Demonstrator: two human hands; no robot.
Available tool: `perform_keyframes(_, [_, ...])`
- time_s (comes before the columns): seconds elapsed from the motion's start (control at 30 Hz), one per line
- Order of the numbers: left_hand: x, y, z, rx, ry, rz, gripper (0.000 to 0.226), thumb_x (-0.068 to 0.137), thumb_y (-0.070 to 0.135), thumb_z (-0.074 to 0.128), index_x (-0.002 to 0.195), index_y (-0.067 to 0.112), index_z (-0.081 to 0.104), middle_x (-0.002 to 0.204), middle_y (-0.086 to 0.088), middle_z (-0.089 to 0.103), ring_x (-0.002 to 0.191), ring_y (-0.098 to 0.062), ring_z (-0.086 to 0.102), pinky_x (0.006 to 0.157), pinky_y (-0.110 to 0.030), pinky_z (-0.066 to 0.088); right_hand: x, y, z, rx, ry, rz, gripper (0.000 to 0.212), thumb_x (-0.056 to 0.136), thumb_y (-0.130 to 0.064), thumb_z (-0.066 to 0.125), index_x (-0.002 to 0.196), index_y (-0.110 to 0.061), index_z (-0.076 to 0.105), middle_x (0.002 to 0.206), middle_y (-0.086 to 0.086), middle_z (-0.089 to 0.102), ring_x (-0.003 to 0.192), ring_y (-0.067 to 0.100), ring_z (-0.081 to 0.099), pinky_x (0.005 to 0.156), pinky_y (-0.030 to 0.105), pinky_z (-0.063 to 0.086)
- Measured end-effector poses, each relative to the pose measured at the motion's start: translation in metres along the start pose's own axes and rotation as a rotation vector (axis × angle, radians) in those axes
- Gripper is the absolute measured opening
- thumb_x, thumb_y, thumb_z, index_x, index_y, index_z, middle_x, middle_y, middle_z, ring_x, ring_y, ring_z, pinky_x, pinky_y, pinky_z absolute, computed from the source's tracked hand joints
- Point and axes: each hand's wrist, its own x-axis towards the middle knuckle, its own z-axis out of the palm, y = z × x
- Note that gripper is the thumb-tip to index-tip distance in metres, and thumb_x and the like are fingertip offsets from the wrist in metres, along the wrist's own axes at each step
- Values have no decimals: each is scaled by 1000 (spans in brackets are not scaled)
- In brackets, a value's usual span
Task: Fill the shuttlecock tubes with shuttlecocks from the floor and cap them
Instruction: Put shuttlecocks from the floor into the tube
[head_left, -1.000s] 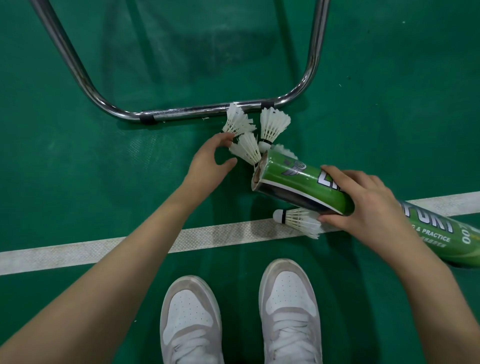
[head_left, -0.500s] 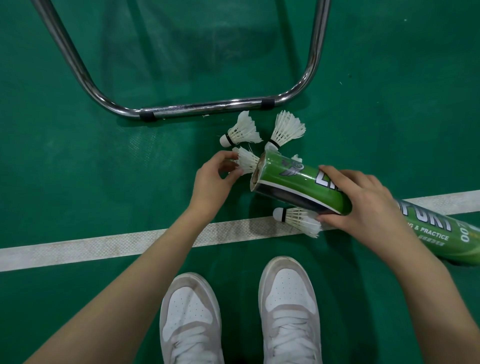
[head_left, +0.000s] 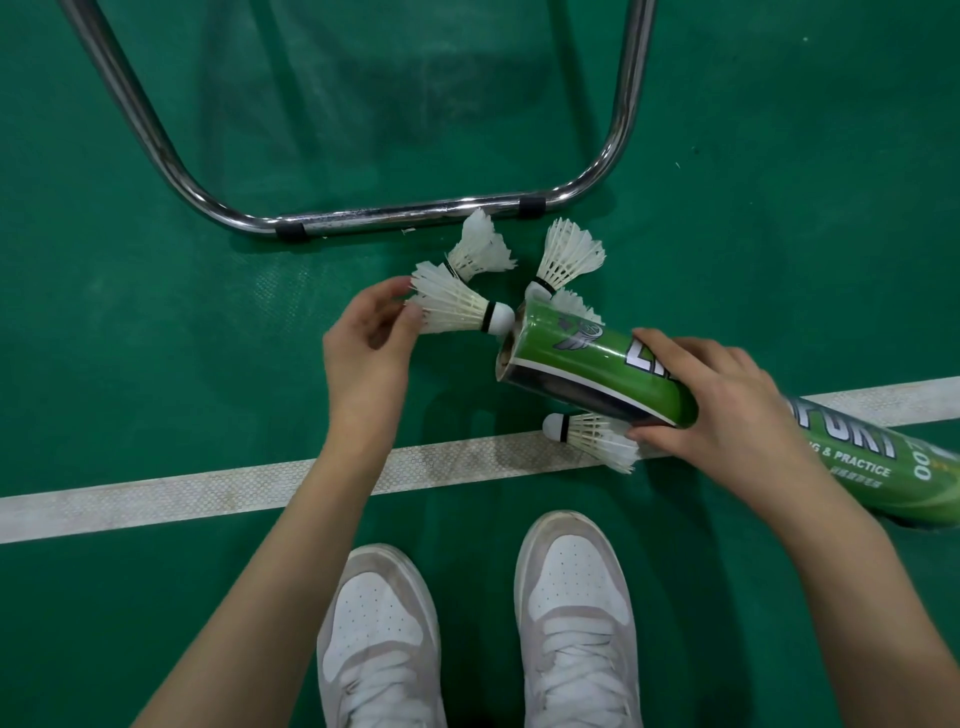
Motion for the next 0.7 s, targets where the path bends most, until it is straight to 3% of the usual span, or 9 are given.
perform_keyframes(0.37, [-27,15,16,-110,-240,-24,25,88,-1,60,93,23,63,80,9,67,74,4,63,72,-9,46,0,-1,1,3,7,-8,89,62,-37,79,138,-35,33,124,4,51,110,28,42,94,42,33])
perform_keyframes(0.7, [-37,10,22,-90,-404,-27,25,92,4,56,104,26,57,82,-1,67,80,-4,62,77,-14,47,0,-1,1,-2,0,-16,88,64,-38,78,138,-35,32,125,4,50,110,27,41,94,42,33])
